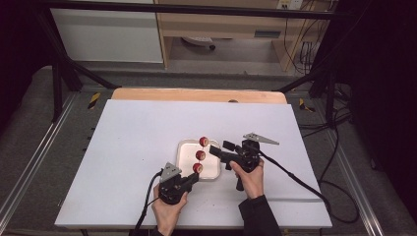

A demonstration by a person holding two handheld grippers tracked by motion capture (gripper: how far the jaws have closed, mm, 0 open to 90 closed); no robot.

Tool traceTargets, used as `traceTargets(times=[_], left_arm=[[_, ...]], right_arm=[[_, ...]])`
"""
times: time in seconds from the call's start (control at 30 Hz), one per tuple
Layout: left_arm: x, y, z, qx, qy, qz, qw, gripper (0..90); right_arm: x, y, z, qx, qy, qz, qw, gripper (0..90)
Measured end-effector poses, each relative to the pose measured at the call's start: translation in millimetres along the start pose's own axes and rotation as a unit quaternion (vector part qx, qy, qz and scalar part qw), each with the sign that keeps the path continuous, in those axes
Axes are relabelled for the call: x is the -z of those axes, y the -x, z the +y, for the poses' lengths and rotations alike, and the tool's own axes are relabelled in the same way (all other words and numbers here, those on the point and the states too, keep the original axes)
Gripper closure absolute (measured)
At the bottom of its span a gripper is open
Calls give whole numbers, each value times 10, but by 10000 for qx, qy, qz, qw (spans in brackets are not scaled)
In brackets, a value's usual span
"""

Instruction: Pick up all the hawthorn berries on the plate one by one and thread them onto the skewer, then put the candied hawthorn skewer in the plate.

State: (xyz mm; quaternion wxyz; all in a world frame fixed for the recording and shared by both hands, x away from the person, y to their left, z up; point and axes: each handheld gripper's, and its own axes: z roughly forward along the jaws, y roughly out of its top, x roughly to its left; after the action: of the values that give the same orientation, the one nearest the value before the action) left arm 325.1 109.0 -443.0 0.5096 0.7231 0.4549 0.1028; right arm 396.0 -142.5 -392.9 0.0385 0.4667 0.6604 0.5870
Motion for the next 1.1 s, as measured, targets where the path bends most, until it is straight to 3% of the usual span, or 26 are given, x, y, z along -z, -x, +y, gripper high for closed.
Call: traceTargets(times=[0.07, 0.2, 0.43, 0.57, 0.83, 1.1], left_arm=[[34, -25, 15, -47, -23, 19, 10000, 885], [87, -79, 39, -163, -89, 110, 9998, 884], [152, -157, 78, -336, -275, 209, 9988, 884], [173, -174, 115, -432, -379, 250, 9980, 884], [210, -186, 218, -603, -607, 282, 9959, 883], [223, -214, 355, -658, -778, 341, 9942, 883]], right_arm=[[15, 42, 22, 270, -176, -122, 9994, 139], [64, 123, 21, 918, -658, -365, 9929, 68], [166, 251, -88, 1466, -1180, -551, 9806, 31], [252, 346, -175, 1632, -1422, -631, 9743, 17], [453, 501, -259, 1600, -1482, -702, 9734, 15], [605, 629, -354, 1607, -1591, -864, 9702, 17]])
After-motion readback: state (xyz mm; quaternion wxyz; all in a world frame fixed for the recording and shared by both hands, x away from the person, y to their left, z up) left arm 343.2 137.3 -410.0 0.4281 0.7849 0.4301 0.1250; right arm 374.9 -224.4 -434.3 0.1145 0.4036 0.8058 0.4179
